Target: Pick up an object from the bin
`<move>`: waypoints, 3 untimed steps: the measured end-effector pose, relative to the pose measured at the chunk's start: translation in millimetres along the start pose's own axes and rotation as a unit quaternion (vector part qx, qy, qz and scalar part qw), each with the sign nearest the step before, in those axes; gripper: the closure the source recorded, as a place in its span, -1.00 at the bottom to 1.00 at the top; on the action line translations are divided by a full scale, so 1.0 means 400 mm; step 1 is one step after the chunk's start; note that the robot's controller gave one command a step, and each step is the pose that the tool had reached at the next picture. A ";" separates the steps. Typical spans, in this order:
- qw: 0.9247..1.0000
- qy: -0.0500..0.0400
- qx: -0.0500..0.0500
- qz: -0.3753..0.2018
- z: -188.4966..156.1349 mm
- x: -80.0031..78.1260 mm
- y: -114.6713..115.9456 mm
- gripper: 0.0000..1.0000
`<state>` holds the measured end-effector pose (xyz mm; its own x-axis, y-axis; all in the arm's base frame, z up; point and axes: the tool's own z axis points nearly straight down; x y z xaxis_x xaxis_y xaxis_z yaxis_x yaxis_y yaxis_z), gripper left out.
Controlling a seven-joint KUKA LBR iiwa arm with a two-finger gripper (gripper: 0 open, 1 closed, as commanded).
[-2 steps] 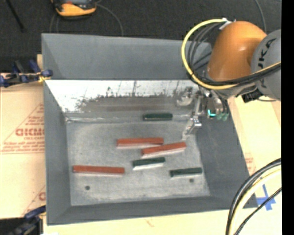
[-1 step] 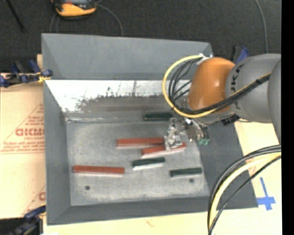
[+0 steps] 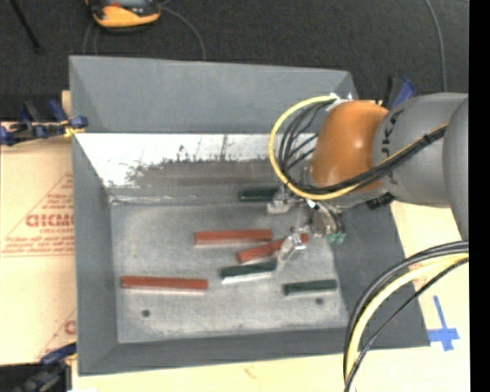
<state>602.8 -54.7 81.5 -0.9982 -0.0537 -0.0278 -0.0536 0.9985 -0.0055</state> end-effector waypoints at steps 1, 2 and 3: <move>1.000 0.017 -0.002 -0.001 0.007 0.017 0.002 1.00; 1.000 0.016 -0.002 -0.001 0.007 0.016 0.003 1.00; 1.000 0.008 -0.002 -0.012 -0.427 -0.013 0.031 1.00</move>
Offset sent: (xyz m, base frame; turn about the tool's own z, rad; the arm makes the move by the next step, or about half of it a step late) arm 0.0000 0.0000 0.0000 0.0000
